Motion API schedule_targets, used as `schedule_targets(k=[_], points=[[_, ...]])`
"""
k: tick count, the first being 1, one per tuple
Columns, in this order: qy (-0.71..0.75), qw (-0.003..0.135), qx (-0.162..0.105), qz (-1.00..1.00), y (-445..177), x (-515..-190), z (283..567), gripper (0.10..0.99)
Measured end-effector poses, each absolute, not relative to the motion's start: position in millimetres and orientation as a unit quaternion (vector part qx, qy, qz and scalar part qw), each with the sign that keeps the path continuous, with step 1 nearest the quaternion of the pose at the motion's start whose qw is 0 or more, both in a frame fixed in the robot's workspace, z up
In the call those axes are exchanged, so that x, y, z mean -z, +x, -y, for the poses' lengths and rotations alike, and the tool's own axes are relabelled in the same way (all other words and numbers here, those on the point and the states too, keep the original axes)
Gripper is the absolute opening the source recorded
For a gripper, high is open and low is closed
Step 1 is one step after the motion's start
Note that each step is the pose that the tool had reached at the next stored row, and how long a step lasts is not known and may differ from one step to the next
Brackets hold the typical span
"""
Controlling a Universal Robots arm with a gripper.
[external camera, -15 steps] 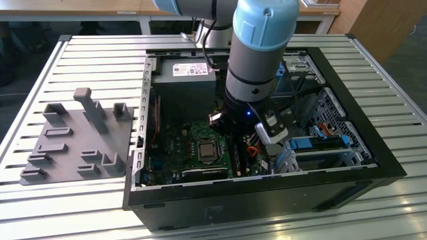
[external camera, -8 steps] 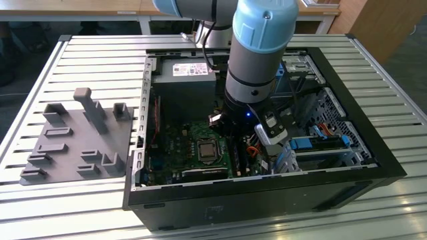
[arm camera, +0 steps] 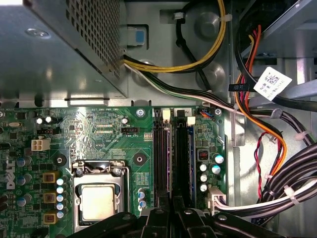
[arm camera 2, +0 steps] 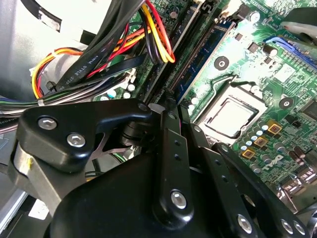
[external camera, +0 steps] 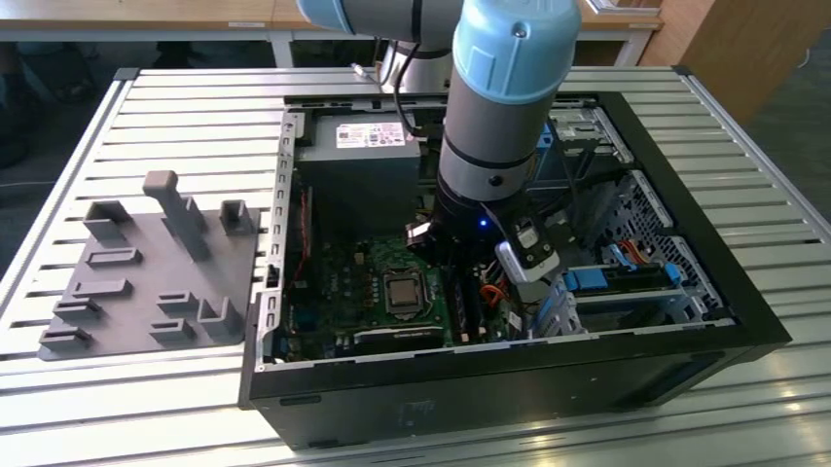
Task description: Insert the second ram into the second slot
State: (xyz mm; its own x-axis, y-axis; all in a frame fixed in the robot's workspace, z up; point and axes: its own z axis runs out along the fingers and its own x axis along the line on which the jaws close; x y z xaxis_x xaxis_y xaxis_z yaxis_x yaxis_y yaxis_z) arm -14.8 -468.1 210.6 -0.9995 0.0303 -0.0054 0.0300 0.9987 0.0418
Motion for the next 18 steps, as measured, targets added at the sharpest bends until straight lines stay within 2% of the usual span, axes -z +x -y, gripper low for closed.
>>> schedule_targets(k=[18], points=[[0.010, 0.003, -0.017, -1.000, -14.9, -213.4, 468.1, 0.141]])
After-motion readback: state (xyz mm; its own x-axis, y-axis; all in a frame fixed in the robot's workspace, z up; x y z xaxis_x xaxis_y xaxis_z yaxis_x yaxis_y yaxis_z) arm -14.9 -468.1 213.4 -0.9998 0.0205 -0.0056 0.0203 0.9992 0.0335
